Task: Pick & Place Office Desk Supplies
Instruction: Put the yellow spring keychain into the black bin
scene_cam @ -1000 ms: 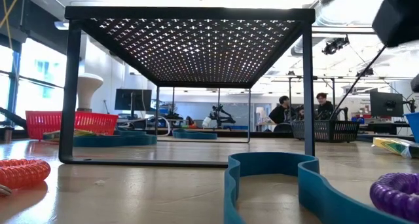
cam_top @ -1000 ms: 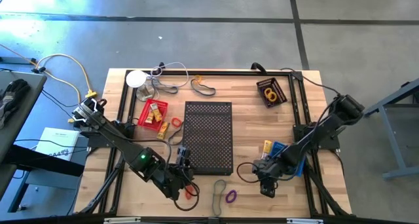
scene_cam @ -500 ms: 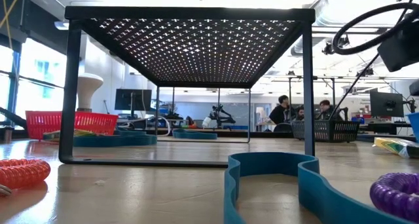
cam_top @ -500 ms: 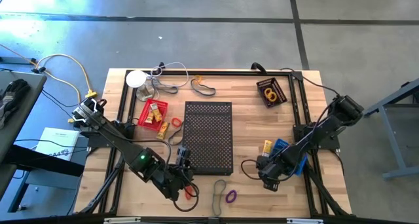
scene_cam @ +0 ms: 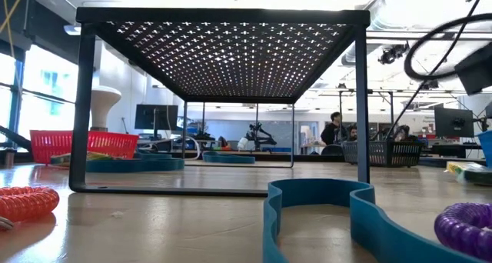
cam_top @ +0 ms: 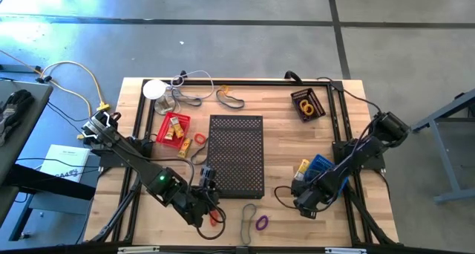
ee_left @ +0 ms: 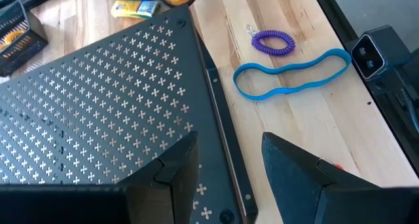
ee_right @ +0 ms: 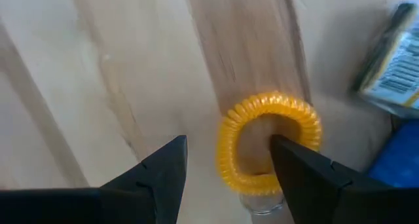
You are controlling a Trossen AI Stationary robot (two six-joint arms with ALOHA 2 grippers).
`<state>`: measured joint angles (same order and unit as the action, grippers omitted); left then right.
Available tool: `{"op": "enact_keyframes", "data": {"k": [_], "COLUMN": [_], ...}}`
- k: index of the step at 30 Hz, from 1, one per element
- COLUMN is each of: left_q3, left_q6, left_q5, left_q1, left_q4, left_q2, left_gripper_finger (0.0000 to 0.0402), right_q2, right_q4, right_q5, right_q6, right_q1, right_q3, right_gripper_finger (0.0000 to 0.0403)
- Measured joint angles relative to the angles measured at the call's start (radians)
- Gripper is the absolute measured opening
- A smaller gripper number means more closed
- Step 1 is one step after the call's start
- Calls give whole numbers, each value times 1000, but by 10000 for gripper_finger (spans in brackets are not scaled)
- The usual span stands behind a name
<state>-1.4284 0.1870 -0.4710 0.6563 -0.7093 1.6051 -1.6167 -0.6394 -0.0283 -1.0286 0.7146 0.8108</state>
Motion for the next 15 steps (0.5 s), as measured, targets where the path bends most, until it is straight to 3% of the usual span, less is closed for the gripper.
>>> {"op": "enact_keyframes", "data": {"k": [7, 15], "left_q3": [0, 0], "left_q6": [5, 8], "left_q5": [-1, -1], "left_q1": [0, 0], "left_q4": [-5, -5], "left_q2": [0, 0], "left_gripper_finger": [159, 159], "right_q2": [-43, -45], "right_q4": [-11, -30], "right_q5": [0, 23], "right_q6": [12, 11], "right_q1": [-1, -5], "right_q3": [1, -1], "right_gripper_finger": [190, 65]}}
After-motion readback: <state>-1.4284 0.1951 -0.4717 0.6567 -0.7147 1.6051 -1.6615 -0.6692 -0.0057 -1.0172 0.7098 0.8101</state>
